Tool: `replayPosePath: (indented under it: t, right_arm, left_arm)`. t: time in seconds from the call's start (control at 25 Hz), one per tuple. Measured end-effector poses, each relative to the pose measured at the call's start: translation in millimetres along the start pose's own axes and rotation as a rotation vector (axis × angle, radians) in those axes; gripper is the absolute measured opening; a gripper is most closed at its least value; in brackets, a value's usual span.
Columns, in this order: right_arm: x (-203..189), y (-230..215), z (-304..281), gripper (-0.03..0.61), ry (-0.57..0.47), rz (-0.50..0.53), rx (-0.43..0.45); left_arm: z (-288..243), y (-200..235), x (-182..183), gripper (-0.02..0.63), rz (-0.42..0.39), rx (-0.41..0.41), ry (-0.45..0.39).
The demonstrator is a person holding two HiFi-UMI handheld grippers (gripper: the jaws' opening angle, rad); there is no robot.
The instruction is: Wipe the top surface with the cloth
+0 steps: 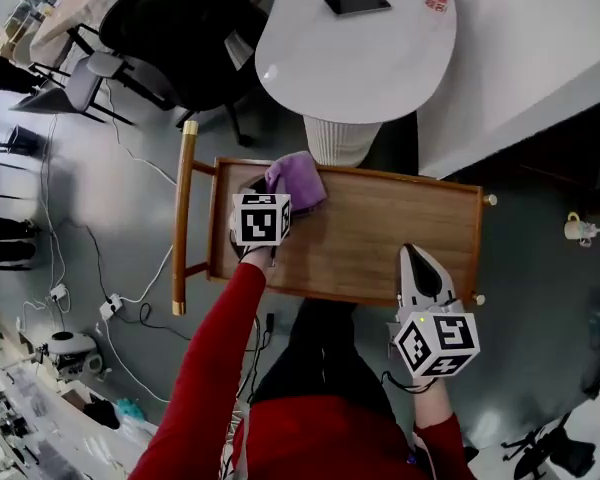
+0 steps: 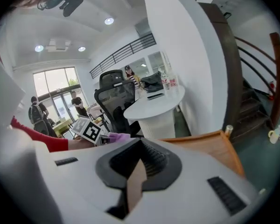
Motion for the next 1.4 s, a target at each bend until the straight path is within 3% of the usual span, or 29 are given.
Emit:
replayPosePath:
  t: [0.12, 0.24, 0.44, 0.56, 0.68, 0.8, 0.92, 1.04, 1.12, 1.28, 1.4]
  right_arm:
    - [1.7, 25.7, -19.7, 0.003, 0.032, 0.037, 0.053]
    - [0.4, 45.3, -29.1, 0.003, 0.049, 0.069, 0.08]
    - [3.4, 53.2, -35.3, 0.003, 0.031, 0.07, 0.055]
    - [-2.4, 39.7, -19.1, 0.003, -0.001, 0.017, -0.013]
    - [-15.9, 8.4, 13.8, 0.003, -0.048, -0.071, -0.123]
    - [-43.5, -30.8, 58.1, 0.003, -0.087, -0.183, -0.279]
    - [-69.8, -50.8, 101.9, 0.003, -0.122, -0.27, -0.398]
    - [-86.9, -56.6, 127.7, 0.003, -0.138, -0.318, -0.447]
    - [-97.3, -52.0, 128.8, 0.003, -0.128, -0.342, -0.466]
    - [-90.0, -52.2, 120.6, 0.003, -0.112, -0.328, -0.434]
    - [-73.0, -61.4, 107.2, 0.003, -0.086, -0.275, -0.351]
  left_arm:
    - [12.4, 54.1, -10.4, 0.049, 0.029, 0.124, 0.005]
    - [20.3, 78.4, -21.0, 0.049, 0.03, 0.211, 0.026]
    - [29.4, 86.0, -22.2, 0.049, -0.002, 0.243, 0.003]
    - [56.9, 38.5, -8.0, 0.049, -0.025, 0.111, -0.103]
    - [76.3, -66.8, 12.9, 0.049, -0.12, -0.148, -0.198]
    - [76.7, -202.1, 18.6, 0.049, -0.204, -0.453, -0.186]
    - [78.3, -307.3, 8.5, 0.049, -0.255, -0.645, -0.138]
    - [68.0, -357.9, -12.5, 0.049, -0.302, -0.678, -0.074]
    - [48.7, -361.0, -33.0, 0.049, -0.325, -0.662, -0.011]
    - [16.6, -332.7, -42.0, 0.049, -0.342, -0.556, 0.052]
    - [4.1, -284.3, -33.8, 0.049, -0.279, -0.439, 0.059]
Point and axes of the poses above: the fingertips, and each gripper's own axes: z backward along the fingers, y to its left, x out of its top, the point moved 2 cm from there along z, backward along the fingers, and after that the axes turned 10 degrees about y, right-handed, at the moved point
